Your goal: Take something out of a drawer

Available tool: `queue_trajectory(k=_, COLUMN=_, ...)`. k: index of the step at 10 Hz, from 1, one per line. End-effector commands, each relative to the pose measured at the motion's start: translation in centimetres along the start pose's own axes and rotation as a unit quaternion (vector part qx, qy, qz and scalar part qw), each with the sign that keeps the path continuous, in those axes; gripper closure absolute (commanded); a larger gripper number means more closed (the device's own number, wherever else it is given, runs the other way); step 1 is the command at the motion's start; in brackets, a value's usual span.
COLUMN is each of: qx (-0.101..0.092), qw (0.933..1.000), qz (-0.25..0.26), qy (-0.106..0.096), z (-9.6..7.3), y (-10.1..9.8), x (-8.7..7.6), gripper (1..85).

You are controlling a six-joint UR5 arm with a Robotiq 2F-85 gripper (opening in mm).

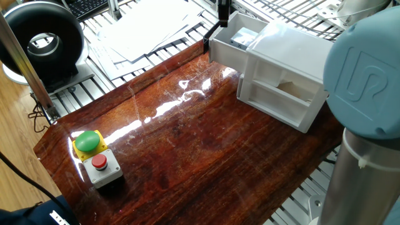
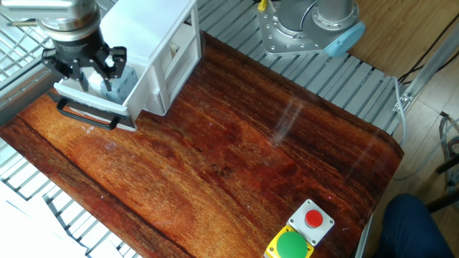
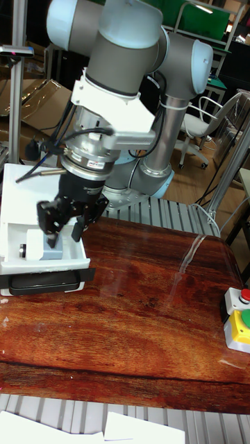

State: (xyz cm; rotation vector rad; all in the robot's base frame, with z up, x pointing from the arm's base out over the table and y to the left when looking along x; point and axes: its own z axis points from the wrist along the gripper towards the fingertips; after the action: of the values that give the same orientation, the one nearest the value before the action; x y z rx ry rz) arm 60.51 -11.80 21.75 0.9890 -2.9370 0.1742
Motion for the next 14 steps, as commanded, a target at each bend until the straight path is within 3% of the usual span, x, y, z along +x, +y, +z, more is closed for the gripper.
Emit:
queue_trajectory(k=1, qx=0.009, qw=0.9949, qz=0.094, qy=0.037, z=0.2, y=-0.4, x=2.1, gripper=22.3)
queue_trajectory(k=4, qx=-0.017, qw=0.9896, qz=0.142, qy=0.014, z=1.9, y=0.3, x=0.6, gripper=22.7)
queue_trajectory(k=6, qx=-0.033, qw=0.9866, qz=0.160, qy=0.000, z=3.0, y=0.9, x=0.5, gripper=22.7)
queue_trajectory(k=9, qx=-0.029, qw=0.9872, qz=0.157, qy=-0.004, z=3.8, y=0.6, x=1.0, gripper=23.7)
queue_trajectory(k=11, qx=-0.026, qw=0.9890, qz=0.146, qy=-0.007, z=3.4, y=0.6, x=0.5, gripper=23.0)
queue_trajectory(k=13, qx=-0.015, qw=0.9890, qz=0.147, qy=-0.007, z=3.1, y=0.3, x=0.2, gripper=16.7)
queue_trajectory(k=14, qx=-0.018, qw=0.9862, qz=0.163, qy=-0.018, z=3.1, y=0.4, x=-0.4, gripper=11.3)
